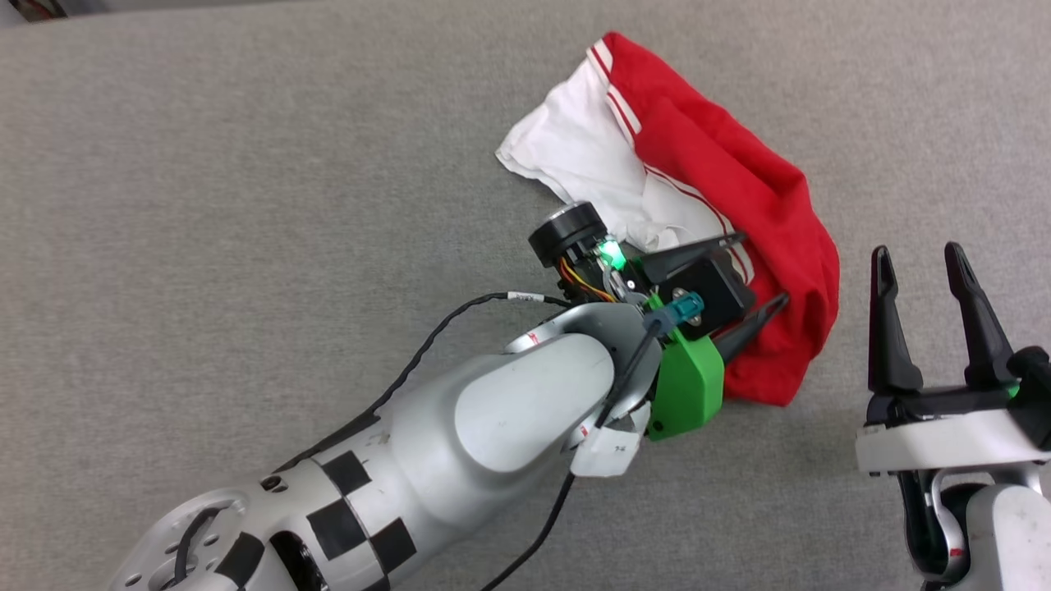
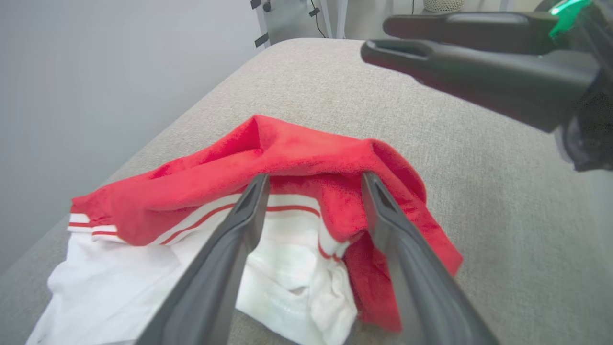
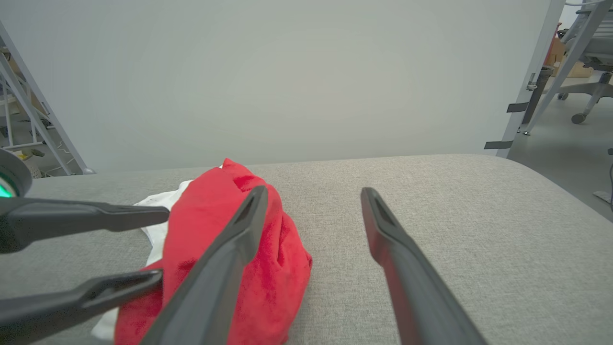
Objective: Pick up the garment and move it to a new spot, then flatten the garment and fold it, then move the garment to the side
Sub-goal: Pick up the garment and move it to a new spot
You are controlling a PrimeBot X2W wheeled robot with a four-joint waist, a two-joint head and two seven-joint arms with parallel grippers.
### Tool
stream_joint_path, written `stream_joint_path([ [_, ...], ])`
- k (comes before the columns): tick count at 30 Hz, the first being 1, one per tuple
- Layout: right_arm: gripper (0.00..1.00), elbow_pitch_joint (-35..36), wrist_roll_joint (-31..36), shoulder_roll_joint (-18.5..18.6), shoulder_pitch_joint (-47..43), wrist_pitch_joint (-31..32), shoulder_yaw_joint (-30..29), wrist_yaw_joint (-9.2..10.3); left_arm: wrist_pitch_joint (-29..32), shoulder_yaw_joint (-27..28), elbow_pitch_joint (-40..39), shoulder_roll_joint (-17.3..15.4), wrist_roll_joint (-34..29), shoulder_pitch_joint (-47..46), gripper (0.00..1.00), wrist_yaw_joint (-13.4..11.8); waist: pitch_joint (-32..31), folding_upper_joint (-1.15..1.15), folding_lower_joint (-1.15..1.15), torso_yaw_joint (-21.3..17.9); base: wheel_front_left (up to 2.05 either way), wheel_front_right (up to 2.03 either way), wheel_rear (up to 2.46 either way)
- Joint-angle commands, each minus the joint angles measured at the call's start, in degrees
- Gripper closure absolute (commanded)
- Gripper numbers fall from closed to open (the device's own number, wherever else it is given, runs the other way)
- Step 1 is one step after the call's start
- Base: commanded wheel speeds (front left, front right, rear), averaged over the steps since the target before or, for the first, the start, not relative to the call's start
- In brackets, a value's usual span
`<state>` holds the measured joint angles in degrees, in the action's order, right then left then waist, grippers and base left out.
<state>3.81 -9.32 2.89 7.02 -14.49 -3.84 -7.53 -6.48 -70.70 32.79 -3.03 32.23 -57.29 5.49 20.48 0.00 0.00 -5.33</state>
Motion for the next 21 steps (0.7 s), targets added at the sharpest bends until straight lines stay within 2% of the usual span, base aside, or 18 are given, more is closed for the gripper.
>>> stream_joint_path([
  [1,0.0,-0.09,0.24,-0.01,-1.18,-0.51,-0.16,0.04,-1.65,0.86,-0.16,0.12,0.8,0.29,0.0,-1.22,-5.35,0.0,0.0,3.06,0.0,0.0,0.0],
  [5,0.0,0.09,0.79,-0.02,-3.02,-0.51,-0.02,0.04,-5.62,3.88,-0.7,-1.13,1.7,2.7,0.0,-5.2,-8.59,0.0,0.0,4.53,0.0,0.0,0.0],
  [12,0.0,0.8,1.79,-0.02,-5.53,-0.51,-0.5,0.04,-8.43,13.4,-5.15,-8.52,2.17,9.74,0.0,-14.37,-12.38,0.0,0.0,6.72,0.0,0.0,0.0],
  [17,0.0,1.4,2.44,-0.02,-6.76,-0.51,-0.59,0.04,-8.5,23.73,-13.9,-14.38,-0.97,17.77,0.0,-20.28,-13.75,0.0,0.0,7.79,0.0,0.0,0.0],
  [20,0.0,1.58,2.74,-0.02,-7.25,-0.51,-0.48,0.04,-8.51,29.95,-18.37,-16.86,-2.58,23.18,0.0,-22.55,-14.35,0.0,0.0,8.08,0.0,0.0,0.0],
  [21,0.0,1.64,2.84,-0.02,-7.47,-0.51,-0.45,0.04,-8.51,34.21,-21.09,-18.16,-3.79,27.25,0.0,-23.54,-14.72,0.0,0.0,8.19,0.0,0.0,0.0],
])
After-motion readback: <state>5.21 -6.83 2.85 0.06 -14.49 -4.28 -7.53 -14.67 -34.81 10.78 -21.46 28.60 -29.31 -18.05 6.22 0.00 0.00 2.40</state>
